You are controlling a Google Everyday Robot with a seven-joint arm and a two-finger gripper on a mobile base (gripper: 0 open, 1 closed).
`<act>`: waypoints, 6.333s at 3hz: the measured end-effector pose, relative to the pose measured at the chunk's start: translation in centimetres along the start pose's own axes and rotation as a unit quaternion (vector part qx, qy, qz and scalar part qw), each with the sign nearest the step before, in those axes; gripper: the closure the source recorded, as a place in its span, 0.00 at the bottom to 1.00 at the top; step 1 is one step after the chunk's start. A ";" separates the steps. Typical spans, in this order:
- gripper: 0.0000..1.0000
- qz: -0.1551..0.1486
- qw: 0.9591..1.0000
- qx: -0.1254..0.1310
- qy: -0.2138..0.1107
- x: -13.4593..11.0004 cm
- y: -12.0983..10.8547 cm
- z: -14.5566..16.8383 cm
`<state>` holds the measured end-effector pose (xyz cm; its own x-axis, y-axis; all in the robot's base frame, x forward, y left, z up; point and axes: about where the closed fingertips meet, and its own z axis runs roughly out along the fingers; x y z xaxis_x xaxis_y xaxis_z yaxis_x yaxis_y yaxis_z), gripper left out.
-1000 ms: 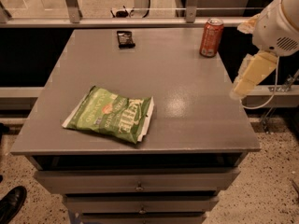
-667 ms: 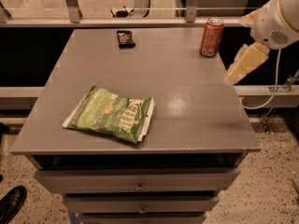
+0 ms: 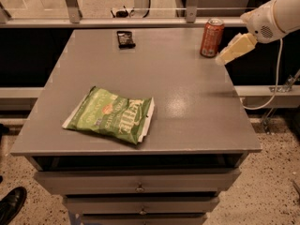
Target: Move coke can near green jalapeno chip bag
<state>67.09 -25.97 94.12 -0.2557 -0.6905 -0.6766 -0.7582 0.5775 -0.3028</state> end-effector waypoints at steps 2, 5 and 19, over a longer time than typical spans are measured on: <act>0.00 0.071 0.996 0.014 -0.060 1.2 -5.4 5.8; 0.22 0.152 0.976 0.011 -0.154 -0.2 -8.3 9.8; 0.00 -0.104 0.926 -0.293 -0.214 -3.9 16.5 0.9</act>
Offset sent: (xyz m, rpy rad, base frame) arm 0.1154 -0.0294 -0.0343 0.2622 -0.0674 -0.1272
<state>56.09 -13.35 91.18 0.0976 -0.4515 -0.8869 -0.9918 0.0293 -0.1240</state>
